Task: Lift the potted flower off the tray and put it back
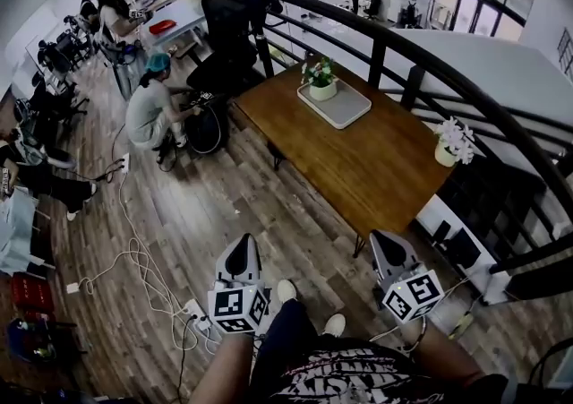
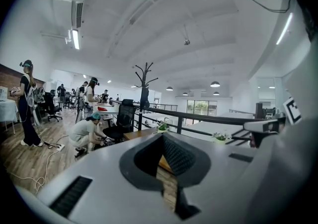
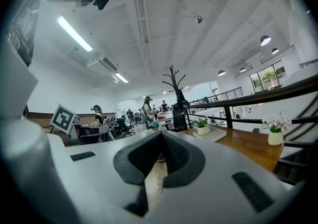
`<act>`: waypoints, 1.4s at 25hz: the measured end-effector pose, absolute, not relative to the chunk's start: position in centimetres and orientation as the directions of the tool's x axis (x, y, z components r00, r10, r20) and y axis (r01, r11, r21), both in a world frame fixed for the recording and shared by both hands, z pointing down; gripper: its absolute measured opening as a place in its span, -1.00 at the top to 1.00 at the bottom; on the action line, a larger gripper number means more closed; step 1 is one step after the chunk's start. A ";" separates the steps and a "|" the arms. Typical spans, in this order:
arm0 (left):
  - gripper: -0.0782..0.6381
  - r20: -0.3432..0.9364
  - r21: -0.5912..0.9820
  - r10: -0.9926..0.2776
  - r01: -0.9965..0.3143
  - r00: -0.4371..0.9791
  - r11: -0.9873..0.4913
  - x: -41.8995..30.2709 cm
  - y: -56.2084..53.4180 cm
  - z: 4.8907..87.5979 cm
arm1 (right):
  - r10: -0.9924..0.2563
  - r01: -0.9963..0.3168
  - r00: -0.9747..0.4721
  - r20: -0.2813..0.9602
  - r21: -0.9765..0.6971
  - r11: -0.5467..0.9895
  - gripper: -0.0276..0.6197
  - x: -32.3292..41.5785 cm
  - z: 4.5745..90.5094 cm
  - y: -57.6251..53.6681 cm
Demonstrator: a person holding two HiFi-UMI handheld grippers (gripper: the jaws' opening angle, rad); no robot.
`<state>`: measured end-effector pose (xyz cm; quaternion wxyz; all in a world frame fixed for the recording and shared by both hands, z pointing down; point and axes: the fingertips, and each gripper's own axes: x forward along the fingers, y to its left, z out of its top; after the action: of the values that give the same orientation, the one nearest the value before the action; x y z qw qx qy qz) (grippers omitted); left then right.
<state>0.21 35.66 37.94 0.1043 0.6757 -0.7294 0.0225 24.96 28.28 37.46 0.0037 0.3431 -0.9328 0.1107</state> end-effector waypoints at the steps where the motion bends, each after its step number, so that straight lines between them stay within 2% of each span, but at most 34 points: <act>1: 0.76 0.186 0.105 -0.981 -0.991 -0.060 0.081 0.1 35.2 38.1 | -0.640 -0.642 -0.763 0.087 -0.206 0.738 0.92 24.7 37.7 27.9; 14: 0.76 0.234 0.136 -0.971 -0.991 0.035 -0.003 -6.7 25.1 41.7 | -0.676 -0.691 -0.722 0.149 -0.214 0.690 0.92 17.2 40.0 19.2; 23: 0.76 0.210 0.131 -0.973 -0.989 0.092 -0.065 -13.5 18.2 41.1 | -0.664 -0.683 -0.730 0.162 -0.205 0.701 0.92 8.1 39.4 13.7; 30: 0.76 0.183 0.163 -0.974 -0.982 0.130 -0.100 -18.3 13.6 41.1 | -0.696 -0.713 -0.700 0.159 -0.220 0.666 0.92 3.8 38.6 9.8; 35: 0.76 0.159 0.192 -0.971 -0.971 0.177 -0.146 -19.0 10.1 41.1 | -0.724 -0.741 -0.670 0.163 -0.198 0.642 0.92 3.2 38.2 8.0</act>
<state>-18.99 10.07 41.11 0.1254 0.7569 -0.6414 -0.0016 3.17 8.04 38.22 0.0344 0.4045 -0.9053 0.1247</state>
